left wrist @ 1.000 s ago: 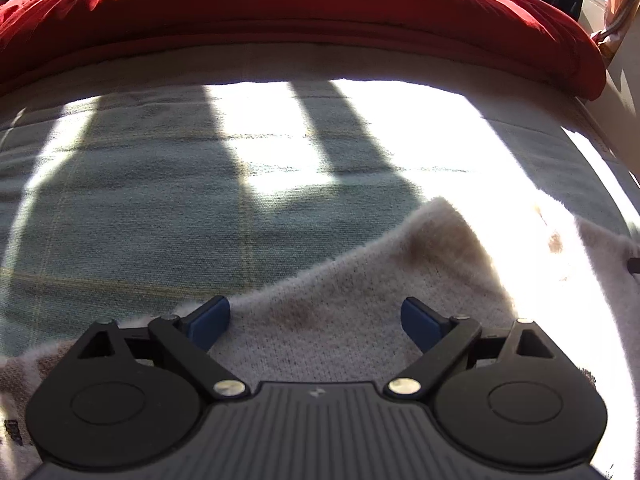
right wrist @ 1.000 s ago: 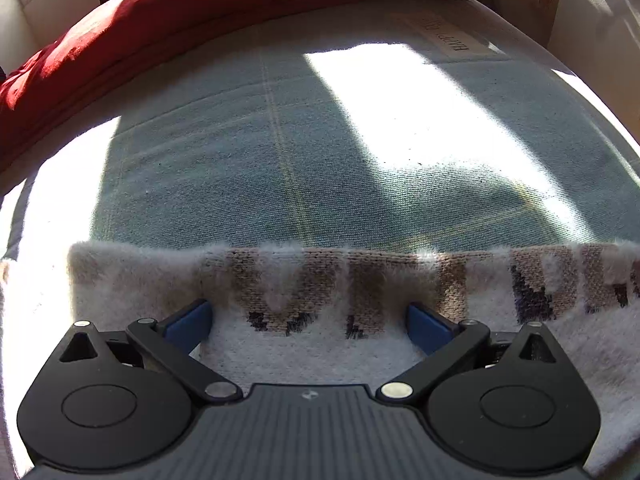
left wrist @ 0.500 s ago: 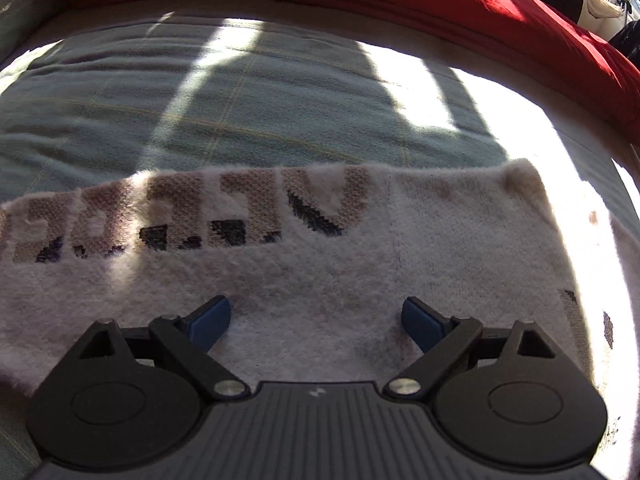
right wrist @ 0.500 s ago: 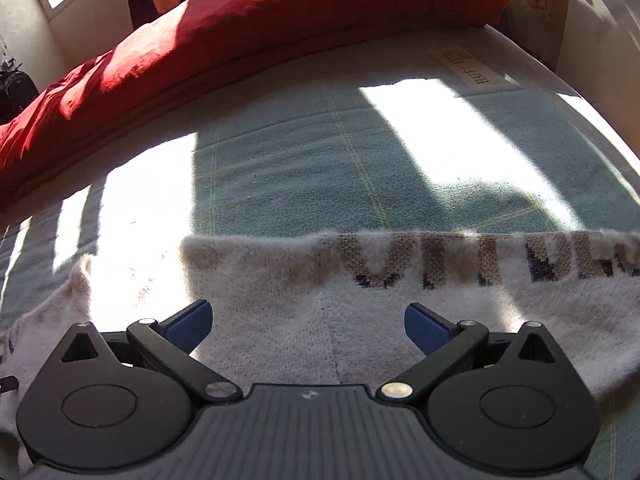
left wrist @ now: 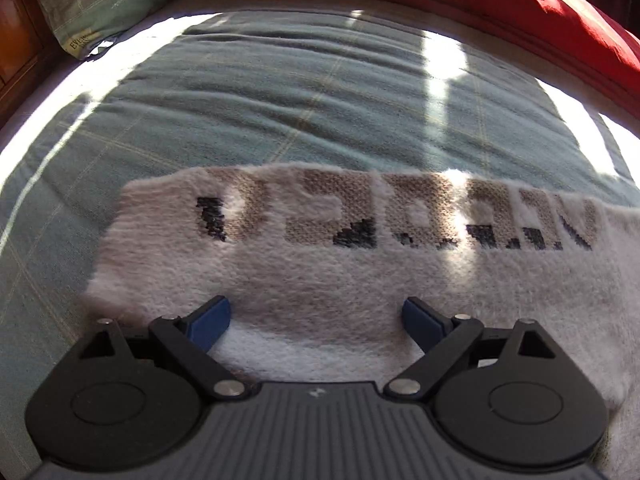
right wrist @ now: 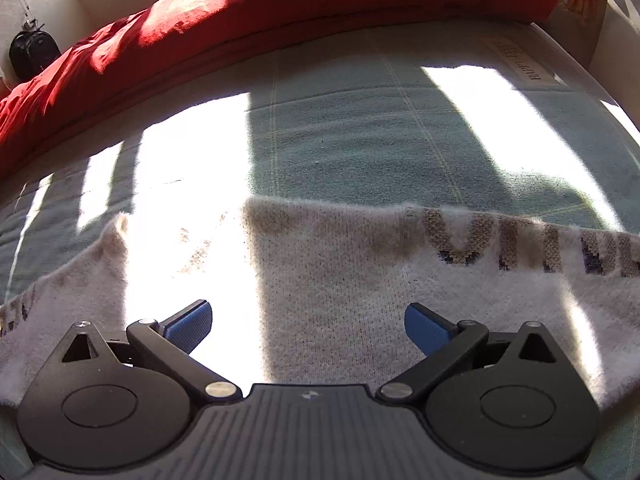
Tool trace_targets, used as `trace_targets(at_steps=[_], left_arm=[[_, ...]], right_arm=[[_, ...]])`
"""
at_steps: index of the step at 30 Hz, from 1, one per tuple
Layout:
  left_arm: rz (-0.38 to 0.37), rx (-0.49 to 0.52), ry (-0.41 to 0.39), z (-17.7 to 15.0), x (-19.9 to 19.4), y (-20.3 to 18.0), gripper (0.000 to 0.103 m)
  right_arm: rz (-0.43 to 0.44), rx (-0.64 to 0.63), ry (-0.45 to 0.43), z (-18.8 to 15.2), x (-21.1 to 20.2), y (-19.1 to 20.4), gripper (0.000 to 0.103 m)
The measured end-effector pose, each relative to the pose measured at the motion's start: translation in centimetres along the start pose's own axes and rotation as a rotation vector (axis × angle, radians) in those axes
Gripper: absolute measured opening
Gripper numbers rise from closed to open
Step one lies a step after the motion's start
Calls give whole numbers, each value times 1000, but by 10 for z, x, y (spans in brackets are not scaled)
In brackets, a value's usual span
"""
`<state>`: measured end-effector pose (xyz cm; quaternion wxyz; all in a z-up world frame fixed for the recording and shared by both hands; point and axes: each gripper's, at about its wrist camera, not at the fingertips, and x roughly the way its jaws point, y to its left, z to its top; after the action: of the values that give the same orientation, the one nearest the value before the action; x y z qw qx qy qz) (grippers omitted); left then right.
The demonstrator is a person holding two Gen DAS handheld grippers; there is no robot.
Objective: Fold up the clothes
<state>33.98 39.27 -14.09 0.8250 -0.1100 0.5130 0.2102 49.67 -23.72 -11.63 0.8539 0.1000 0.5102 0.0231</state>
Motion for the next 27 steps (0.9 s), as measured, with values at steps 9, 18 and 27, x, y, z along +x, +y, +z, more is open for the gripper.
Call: trace_targets(at_steps=[9, 18, 27], left_arm=[[21, -36, 54, 4, 6, -1, 93], [-75, 248, -88, 16, -43, -124, 93], [-219, 484, -15, -4, -28, -228, 93]], right_arm=[[31, 31, 49, -2, 13, 13, 103], [201, 95, -8, -10, 6, 0, 103], [262, 219, -79, -31, -21, -101, 103]])
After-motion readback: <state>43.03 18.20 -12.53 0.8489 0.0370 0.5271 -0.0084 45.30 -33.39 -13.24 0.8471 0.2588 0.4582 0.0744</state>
